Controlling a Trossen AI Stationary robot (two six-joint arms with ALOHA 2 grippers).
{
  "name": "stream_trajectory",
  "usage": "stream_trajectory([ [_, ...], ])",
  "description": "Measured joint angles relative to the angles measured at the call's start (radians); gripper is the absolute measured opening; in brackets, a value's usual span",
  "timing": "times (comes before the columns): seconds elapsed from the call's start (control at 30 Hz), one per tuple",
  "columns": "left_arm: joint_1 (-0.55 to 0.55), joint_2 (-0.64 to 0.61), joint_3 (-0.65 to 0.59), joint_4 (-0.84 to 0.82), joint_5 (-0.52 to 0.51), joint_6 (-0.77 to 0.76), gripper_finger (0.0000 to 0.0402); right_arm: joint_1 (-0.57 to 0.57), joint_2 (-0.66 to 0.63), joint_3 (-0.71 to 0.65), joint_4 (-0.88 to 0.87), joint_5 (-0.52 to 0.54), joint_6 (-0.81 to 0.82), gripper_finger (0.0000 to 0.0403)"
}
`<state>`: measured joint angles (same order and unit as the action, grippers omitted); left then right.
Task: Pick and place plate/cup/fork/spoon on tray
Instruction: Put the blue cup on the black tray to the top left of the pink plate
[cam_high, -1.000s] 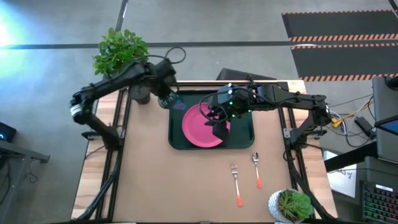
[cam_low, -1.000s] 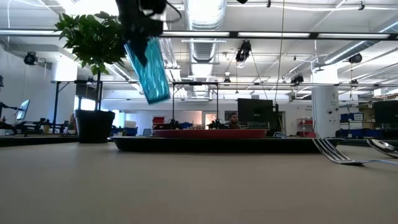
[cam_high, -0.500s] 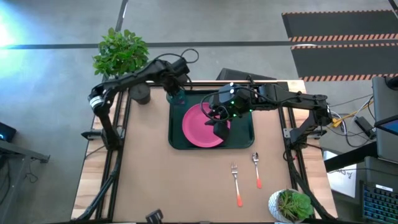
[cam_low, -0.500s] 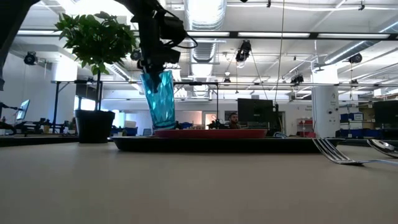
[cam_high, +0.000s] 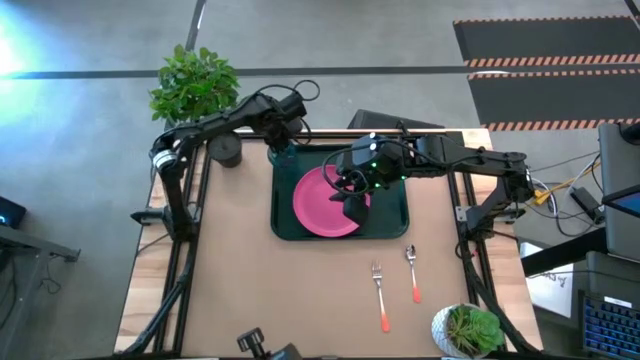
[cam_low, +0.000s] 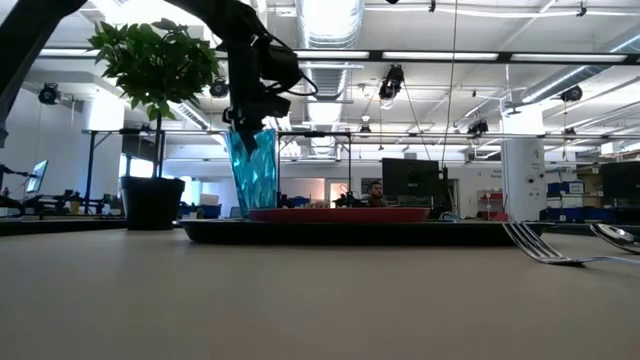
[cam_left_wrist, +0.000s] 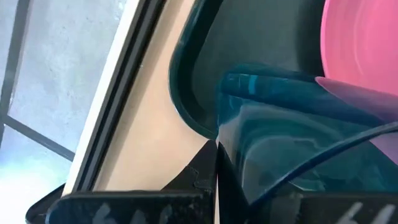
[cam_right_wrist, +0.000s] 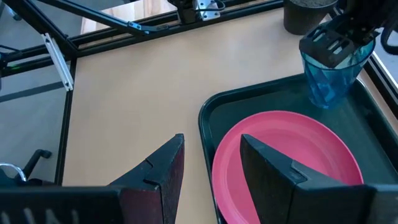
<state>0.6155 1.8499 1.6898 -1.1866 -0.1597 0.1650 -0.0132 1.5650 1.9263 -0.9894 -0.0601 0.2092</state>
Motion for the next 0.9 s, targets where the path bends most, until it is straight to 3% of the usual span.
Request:
stream_trajectory([
  [0.43,0.002,0.049,-0.007,-0.002,0.05,0.004,0.0,0.0,0.0,0.0,-0.001,0.0,-0.001,0.0146],
  [0.9,0.0,0.046,-0.005,-0.01,0.028,0.01,0.0,0.0,0.0,0.0,-0.001,0.0,-0.001,0.0146],
])
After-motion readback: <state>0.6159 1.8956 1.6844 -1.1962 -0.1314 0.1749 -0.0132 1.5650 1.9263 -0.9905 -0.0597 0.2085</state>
